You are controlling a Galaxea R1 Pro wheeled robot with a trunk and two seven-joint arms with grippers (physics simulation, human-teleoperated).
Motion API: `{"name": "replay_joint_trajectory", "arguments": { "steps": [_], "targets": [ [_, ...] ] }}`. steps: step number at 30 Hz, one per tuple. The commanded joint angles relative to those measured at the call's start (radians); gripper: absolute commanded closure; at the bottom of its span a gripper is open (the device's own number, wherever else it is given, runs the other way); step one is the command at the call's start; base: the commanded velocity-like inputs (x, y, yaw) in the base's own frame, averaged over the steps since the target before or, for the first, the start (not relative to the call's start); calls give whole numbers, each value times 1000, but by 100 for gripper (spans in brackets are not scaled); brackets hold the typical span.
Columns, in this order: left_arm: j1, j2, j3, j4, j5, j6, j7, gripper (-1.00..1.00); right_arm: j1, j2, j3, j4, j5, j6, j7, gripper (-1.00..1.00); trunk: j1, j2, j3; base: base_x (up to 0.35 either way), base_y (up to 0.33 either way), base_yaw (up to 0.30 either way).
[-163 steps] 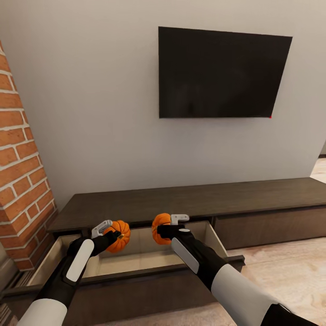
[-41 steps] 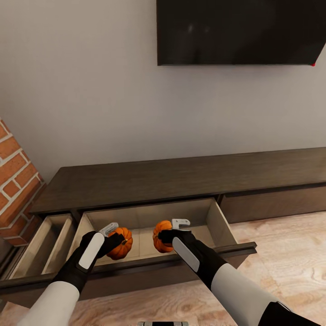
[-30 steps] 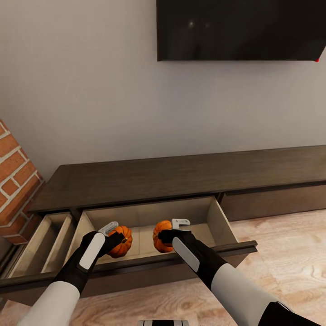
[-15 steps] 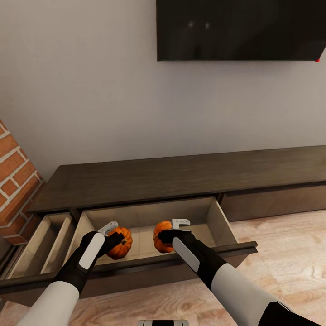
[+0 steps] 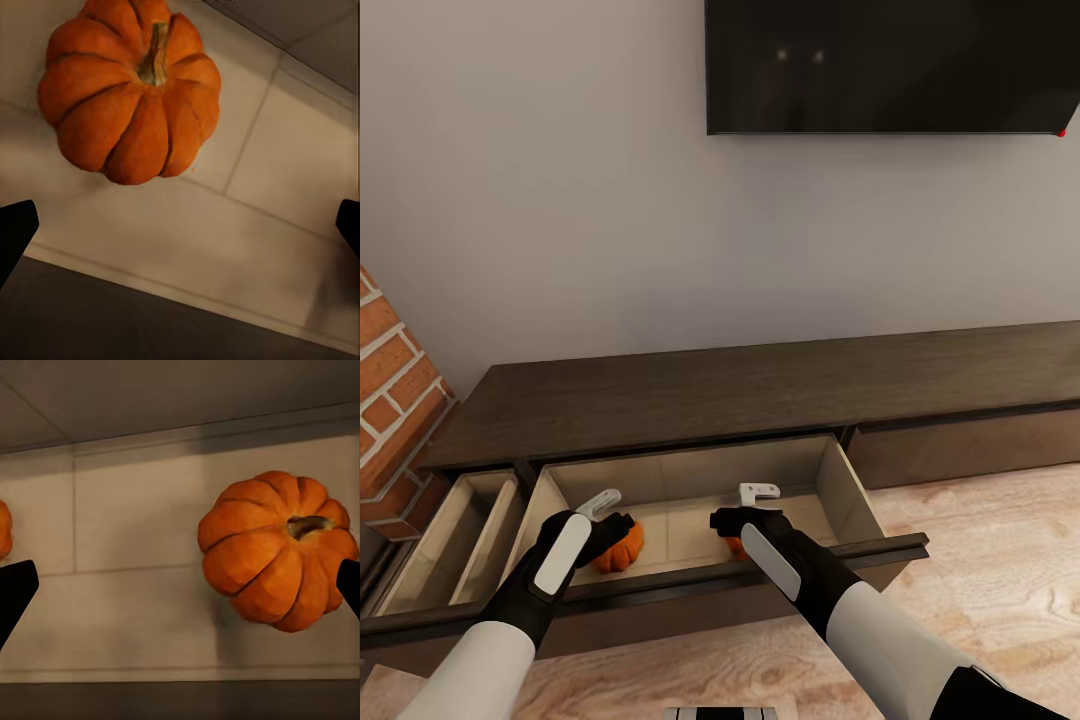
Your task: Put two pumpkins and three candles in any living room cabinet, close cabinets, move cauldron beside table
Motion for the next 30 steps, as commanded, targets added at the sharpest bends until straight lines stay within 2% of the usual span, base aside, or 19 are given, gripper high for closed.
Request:
{"name": "replay_joint_trajectory", "arguments": {
  "steps": [1, 3, 17, 20, 25, 30],
  "targets": [
    [0, 2, -4, -3, 11, 1, 10, -100, -1, -1, 4, -1, -8, 1, -9, -100, 0, 0, -1, 0, 0, 0],
    [0, 1, -3, -4, 12, 2, 9, -100, -1, -1, 4, -1, -8, 1, -9, -100, 0, 0, -1, 0, 0, 0],
    [0, 7, 14, -11, 29, 18, 6, -100, -1, -2, 2, -2, -10, 1, -9, -100, -6, 3, 53, 0, 0, 0],
    [-1, 6, 27, -11, 29, 49, 6, -100, -1, -2, 2, -2, -10, 1, -9, -100, -8, 4, 65, 0, 0, 0],
    [-1, 7, 58, -12, 29, 63, 6, -100, -1, -2, 2, -2, -10, 0, -9, -100, -10, 5, 84, 0, 0, 0],
    [-1, 4, 64, -16, 27, 65, 7, -100, -1, -2, 2, -2, -10, 0, -9, -100, -10, 5, 84, 0, 0, 0]
  ]
}}
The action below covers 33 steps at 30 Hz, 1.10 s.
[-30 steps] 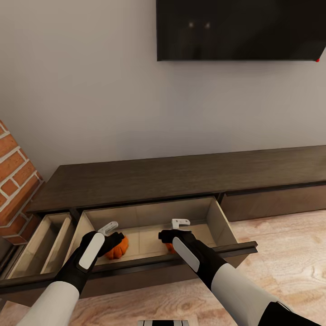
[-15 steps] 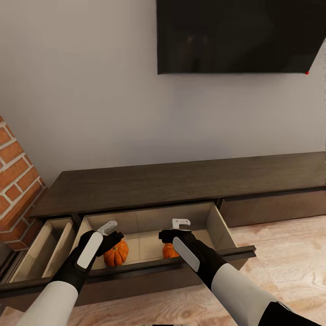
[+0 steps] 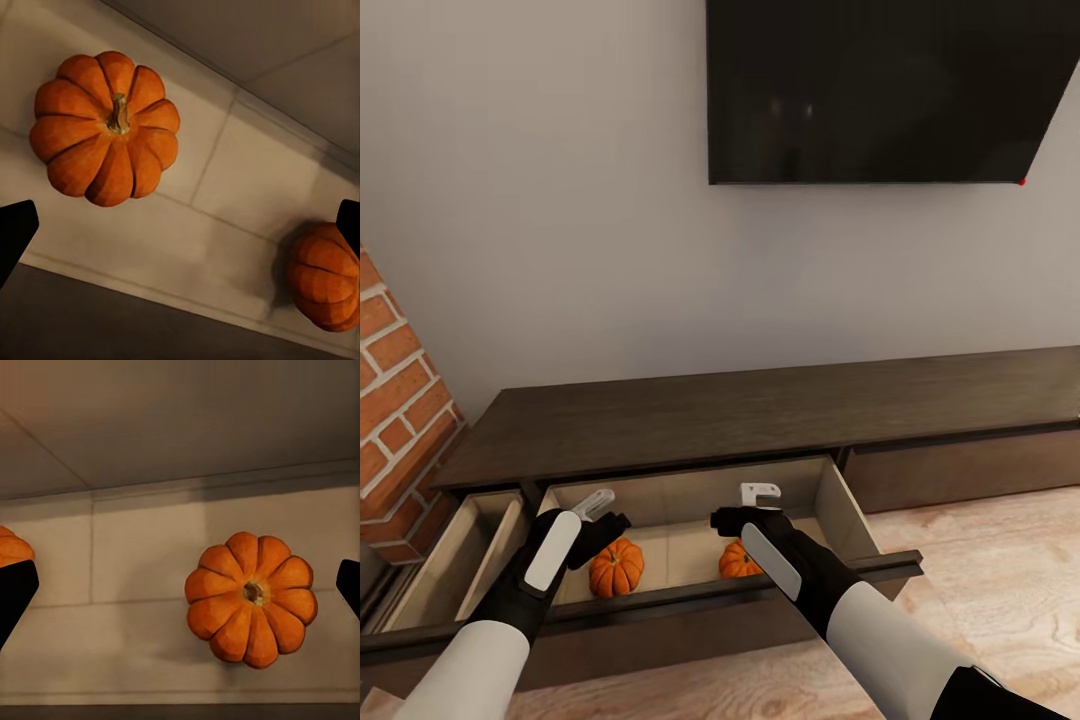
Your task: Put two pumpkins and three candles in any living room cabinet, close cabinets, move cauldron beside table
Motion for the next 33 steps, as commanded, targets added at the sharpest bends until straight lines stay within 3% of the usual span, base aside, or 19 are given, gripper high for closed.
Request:
{"name": "replay_joint_trajectory", "arguments": {
  "steps": [1, 9, 13, 15, 23, 29, 33],
  "targets": [
    [-1, 0, 1, -1, 10, 2, 11, -100, -1, 0, 4, -1, -8, 1, -9, -100, 0, 0, -1, 0, 0, 0],
    [0, -4, 4, -1, 19, 2, 58, -100, -1, -1, 3, -1, -8, 0, -9, -100, -3, 1, 22, 0, 0, 0],
    [0, 6, 15, 0, 101, 3, 61, -100, -1, -1, 3, -1, -8, 0, -8, -100, -5, 2, 38, 0, 0, 0],
    [0, 8, 16, -1, 123, 4, 61, -100, -1, -1, 3, -1, -8, 0, -7, -100, -6, 2, 45, 0, 0, 0],
    [0, 9, 20, 1, 144, 66, 61, -100, -1, -1, 3, -1, -8, 0, -7, -100, -9, 4, 76, 0, 0, 0],
    [0, 14, 26, -1, 198, 110, 61, -100, -1, -1, 3, -1, -8, 0, -7, -100, -12, 6, 100, 0, 0, 0],
    [0, 15, 28, 0, 208, 115, 60, -100, -1, -1, 3, -1, -8, 0, -7, -100, -12, 6, 103, 0, 0, 0]
  ]
}}
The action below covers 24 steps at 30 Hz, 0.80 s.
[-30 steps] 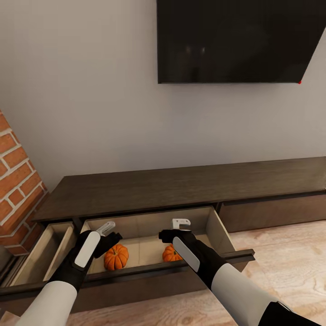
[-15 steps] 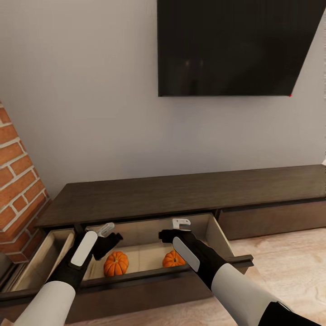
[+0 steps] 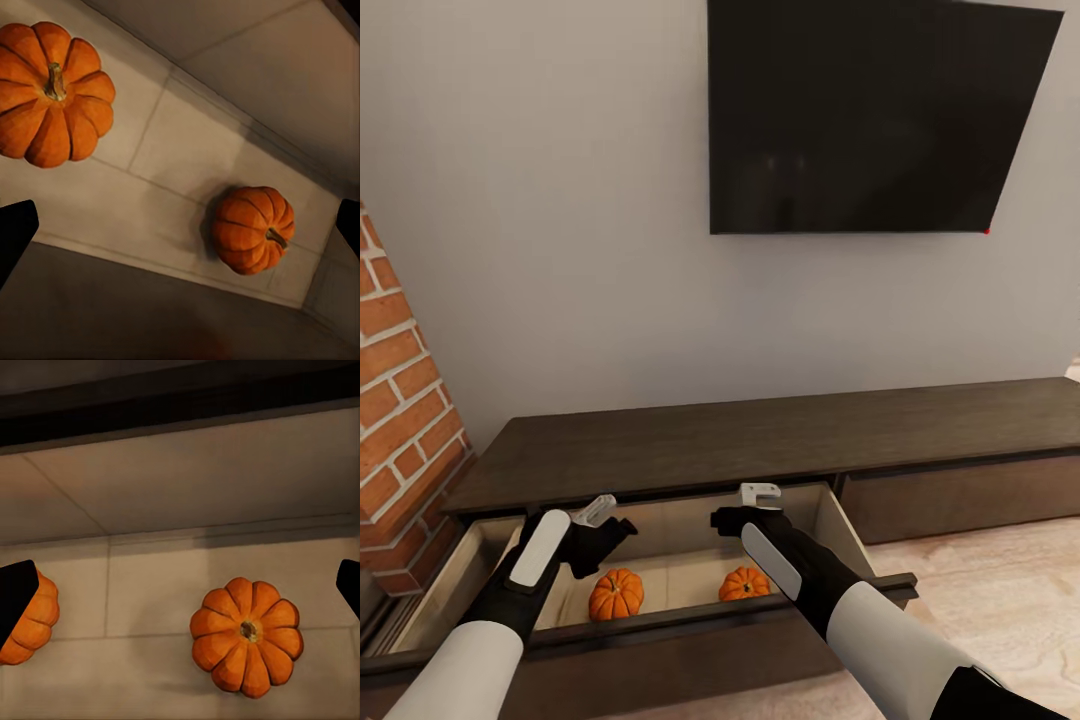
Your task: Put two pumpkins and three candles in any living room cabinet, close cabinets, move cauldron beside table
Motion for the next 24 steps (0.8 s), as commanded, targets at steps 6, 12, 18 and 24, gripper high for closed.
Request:
{"name": "replay_joint_trajectory", "arguments": {
  "steps": [6, 12, 18, 24],
  "targets": [
    [0, 21, 0, -2, 28, 3, 5, -100, -1, -1, 4, -1, -8, 1, -9, -100, 0, 0, -1, 122, 0, 0],
    [0, 26, -1, -3, 36, 4, 4, -100, -1, -1, 4, -1, -8, 1, -9, -100, 0, 0, -1, 72, 7, 0],
    [0, 24, -4, -4, 37, 6, 3, -100, -1, -1, 4, -1, -8, 1, -9, -100, 0, 0, -1, -62, 57, 0],
    [0, 25, 0, -4, 37, 30, 3, -100, -1, -1, 4, -1, -8, 1, -9, -100, -2, 1, 18, -5, 4, 0]
  ]
}}
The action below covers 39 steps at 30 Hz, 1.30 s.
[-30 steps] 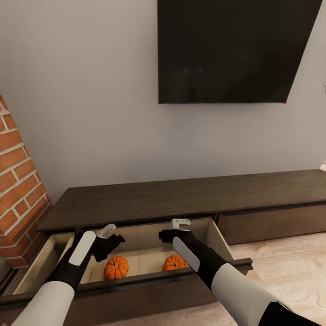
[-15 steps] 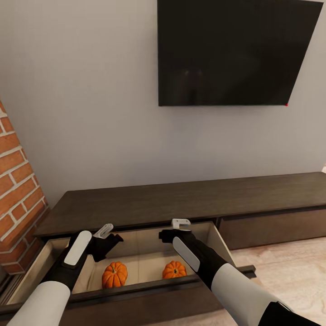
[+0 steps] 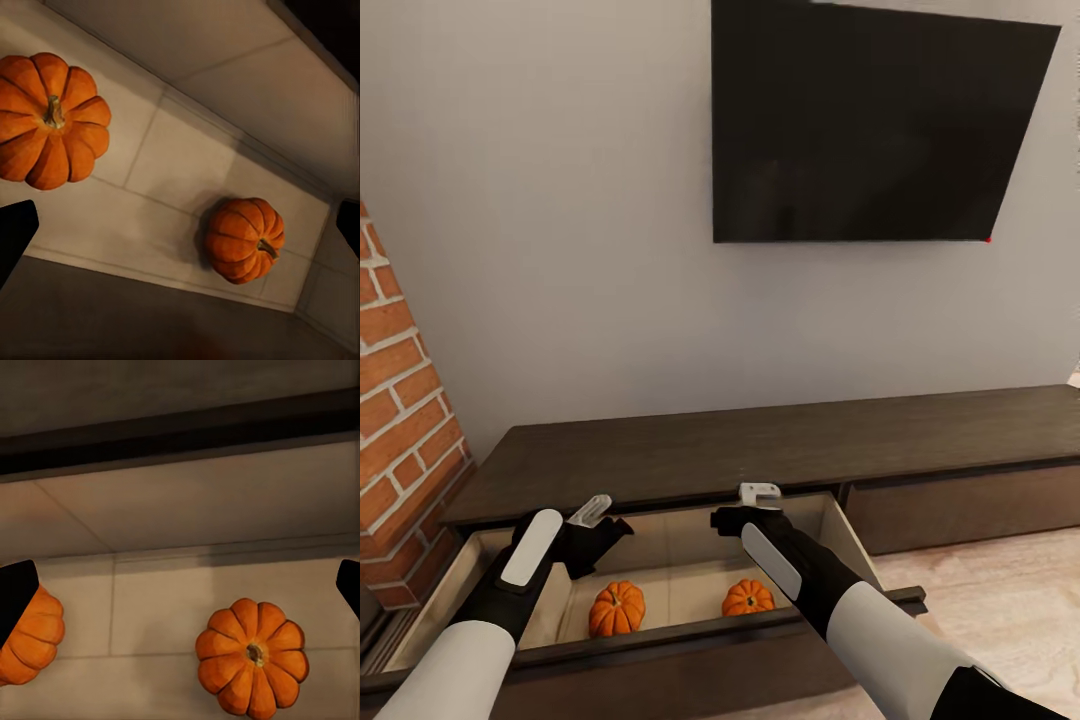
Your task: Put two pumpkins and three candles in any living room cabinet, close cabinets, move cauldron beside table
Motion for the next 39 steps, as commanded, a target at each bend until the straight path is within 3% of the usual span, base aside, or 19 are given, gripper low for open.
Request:
{"name": "replay_joint_trajectory", "arguments": {
  "steps": [1, 17, 22, 27, 39],
  "targets": [
    [0, 0, 1, -1, 10, 3, 10, -100, -1, -1, 4, -1, -8, 1, -9, -100, -1, 0, 3, 0, 0, 0],
    [0, 0, 5, -1, 10, 23, 14, -100, -1, -1, 4, -1, -8, 1, -9, -100, -8, 4, 65, 0, 0, 0],
    [2, 0, 32, -13, 16, 26, 14, -100, -1, -1, 4, -1, -8, 1, -9, -100, -8, 4, 65, -4, 0, 0],
    [4, -1, 35, -18, 17, 26, 14, -100, -1, -2, 4, -1, -8, 1, -9, -100, -8, 4, 65, -55, 0, 0],
    [5, 1, 36, -18, 16, 27, 14, -100, -1, -2, 4, -1, -8, 1, -9, -100, -8, 4, 65, -297, 0, 0]
  ]
}}
